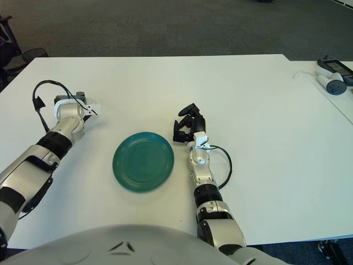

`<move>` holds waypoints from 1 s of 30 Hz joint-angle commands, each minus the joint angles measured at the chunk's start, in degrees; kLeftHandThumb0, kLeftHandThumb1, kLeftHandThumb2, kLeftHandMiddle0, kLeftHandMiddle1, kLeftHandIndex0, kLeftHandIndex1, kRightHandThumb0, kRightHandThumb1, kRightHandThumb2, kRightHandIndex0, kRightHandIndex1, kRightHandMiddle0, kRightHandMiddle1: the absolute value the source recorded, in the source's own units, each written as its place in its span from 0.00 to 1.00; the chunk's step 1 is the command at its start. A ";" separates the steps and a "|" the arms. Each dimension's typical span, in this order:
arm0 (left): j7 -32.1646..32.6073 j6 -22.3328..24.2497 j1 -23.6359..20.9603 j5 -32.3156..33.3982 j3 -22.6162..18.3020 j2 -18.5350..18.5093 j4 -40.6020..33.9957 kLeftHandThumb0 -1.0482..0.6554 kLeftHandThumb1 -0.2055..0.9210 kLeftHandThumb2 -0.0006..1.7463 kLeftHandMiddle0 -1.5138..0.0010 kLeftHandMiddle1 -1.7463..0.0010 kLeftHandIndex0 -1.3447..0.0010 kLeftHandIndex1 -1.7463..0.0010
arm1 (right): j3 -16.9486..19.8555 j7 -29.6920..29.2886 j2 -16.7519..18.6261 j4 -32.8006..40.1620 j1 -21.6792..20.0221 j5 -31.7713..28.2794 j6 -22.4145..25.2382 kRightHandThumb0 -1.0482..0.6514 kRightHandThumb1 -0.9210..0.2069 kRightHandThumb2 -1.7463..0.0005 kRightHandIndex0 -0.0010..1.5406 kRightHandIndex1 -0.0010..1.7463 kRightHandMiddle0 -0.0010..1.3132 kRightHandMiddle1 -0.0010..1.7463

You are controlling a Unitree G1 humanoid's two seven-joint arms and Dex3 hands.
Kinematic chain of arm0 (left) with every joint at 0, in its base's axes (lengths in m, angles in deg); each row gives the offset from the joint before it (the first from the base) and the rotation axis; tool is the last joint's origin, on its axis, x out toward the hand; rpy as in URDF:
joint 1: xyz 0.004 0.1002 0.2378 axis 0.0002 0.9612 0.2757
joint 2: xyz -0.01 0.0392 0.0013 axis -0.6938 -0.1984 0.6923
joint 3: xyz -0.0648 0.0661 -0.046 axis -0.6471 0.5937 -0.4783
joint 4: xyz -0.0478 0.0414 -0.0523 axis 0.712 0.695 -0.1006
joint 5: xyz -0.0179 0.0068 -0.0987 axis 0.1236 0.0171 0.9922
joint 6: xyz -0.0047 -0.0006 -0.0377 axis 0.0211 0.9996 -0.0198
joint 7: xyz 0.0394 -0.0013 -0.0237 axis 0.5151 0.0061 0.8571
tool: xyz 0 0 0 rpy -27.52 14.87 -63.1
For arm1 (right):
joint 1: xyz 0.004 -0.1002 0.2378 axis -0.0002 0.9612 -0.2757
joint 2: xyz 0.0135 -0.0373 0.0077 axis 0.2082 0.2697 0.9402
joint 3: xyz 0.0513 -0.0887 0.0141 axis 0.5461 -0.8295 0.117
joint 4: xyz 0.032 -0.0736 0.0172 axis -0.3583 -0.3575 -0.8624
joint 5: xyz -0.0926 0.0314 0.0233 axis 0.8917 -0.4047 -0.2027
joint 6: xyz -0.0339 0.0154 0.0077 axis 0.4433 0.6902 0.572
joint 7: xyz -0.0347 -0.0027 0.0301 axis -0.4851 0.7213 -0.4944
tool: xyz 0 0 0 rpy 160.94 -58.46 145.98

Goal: Put the bottle into the plate.

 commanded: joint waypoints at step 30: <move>13.15 -2.32 -4.85 13.55 -1.76 9.09 24.13 0.00 1.00 0.67 0.60 0.95 0.99 0.99 | 1.23 -1.83 -0.70 -6.49 6.89 -0.41 6.73 0.61 0.73 0.10 0.50 1.00 0.41 1.00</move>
